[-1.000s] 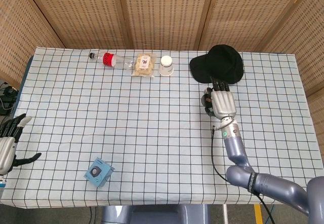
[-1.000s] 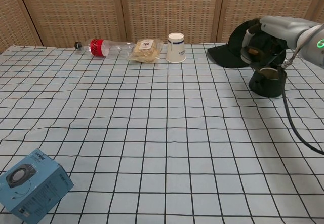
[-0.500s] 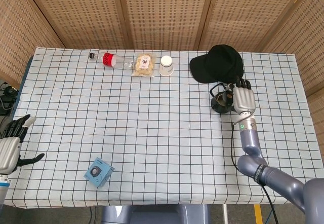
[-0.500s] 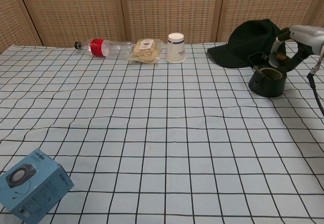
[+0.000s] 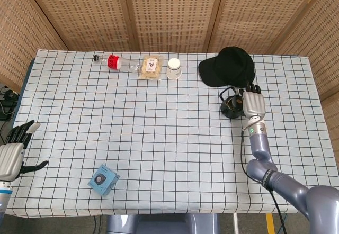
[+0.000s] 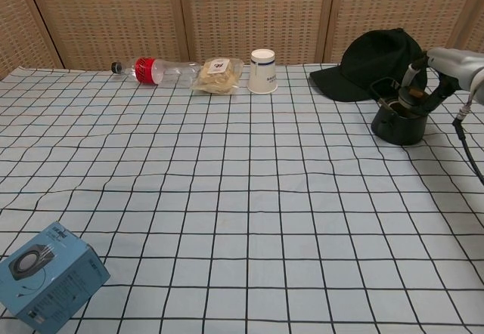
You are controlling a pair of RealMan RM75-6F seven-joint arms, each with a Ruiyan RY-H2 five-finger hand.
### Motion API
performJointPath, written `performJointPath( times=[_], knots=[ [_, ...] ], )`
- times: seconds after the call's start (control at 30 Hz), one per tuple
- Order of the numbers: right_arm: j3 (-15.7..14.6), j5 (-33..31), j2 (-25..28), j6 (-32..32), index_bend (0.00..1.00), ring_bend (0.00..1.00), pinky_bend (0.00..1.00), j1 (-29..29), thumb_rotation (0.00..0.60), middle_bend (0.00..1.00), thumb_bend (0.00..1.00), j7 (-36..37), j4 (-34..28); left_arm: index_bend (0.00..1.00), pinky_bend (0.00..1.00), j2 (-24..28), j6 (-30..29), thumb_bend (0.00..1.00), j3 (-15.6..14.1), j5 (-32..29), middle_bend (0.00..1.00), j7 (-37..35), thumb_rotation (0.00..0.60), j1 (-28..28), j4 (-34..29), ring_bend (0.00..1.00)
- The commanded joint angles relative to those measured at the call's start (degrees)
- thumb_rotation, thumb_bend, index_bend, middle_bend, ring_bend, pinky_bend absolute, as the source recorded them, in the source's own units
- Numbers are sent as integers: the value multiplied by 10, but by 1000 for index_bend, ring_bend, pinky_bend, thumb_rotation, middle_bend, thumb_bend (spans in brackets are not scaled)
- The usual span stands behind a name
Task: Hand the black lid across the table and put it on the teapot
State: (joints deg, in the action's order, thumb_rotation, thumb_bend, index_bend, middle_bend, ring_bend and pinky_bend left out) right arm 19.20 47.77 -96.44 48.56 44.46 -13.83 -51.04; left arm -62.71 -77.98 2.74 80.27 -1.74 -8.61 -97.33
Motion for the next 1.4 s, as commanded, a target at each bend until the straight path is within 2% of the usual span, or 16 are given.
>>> performJointPath(
  times=[0.03, 0.17, 0.33, 0.57, 0.73, 0.8, 0.93, 1.03, 1.23, 1.4],
  knots=[
    [2, 3, -4, -4, 410, 0, 0, 1, 600, 75, 481, 6, 8, 0, 0, 0, 4, 91, 0, -3, 0, 2, 600, -2, 0, 0],
    [2, 9, -5, -6, 380, 0, 0, 0, 600, 67, 425, 8, 11, 0, 0, 0, 8, 91, -1, -4, 0, 7, 600, -3, -2, 0],
    [2, 10, -5, -3, 258, 0, 0, -3, 600, 27, 317, 1, 8, 0, 0, 4, 15, 91, -2, -10, 0, 14, 600, -4, -7, 0],
    [4, 9, 10, 15, 229, 0, 0, -13, 600, 18, 289, -11, -26, 0, 0, 9, 9, 90, -3, -4, 0, 8, 600, -1, -11, 0],
    [0, 15, 33, 42, 229, 0, 0, -28, 600, 16, 295, -26, -76, 0, 0, 13, 2, 90, -5, 5, 0, 1, 600, 2, -15, 0],
    [-3, 17, 44, 56, 229, 0, 0, -37, 600, 16, 360, -34, -101, 0, 0, 15, 1, 90, -7, 9, 0, -2, 600, 3, -16, 0],
    [-14, 7, 68, 79, 232, 0, 0, -54, 600, 10, 599, -71, -160, 0, 0, 21, -7, 90, -10, 20, 0, -9, 600, 7, -20, 0],
    [-18, -12, 81, 89, 244, 0, 0, -60, 600, 1, 707, -100, -195, 0, 0, 24, -14, 91, -12, 29, 0, -15, 600, 10, -23, 0],
    [-23, -37, 89, 102, 259, 0, 0, -62, 600, 0, 817, -139, -227, 0, 0, 29, -23, 90, -13, 36, 0, -21, 600, 14, -25, 0],
    [-26, -60, 90, 103, 269, 0, 0, -60, 600, 0, 833, -161, -239, 0, 0, 31, -23, 90, -14, 36, 0, -21, 600, 15, -27, 0]
  ],
)
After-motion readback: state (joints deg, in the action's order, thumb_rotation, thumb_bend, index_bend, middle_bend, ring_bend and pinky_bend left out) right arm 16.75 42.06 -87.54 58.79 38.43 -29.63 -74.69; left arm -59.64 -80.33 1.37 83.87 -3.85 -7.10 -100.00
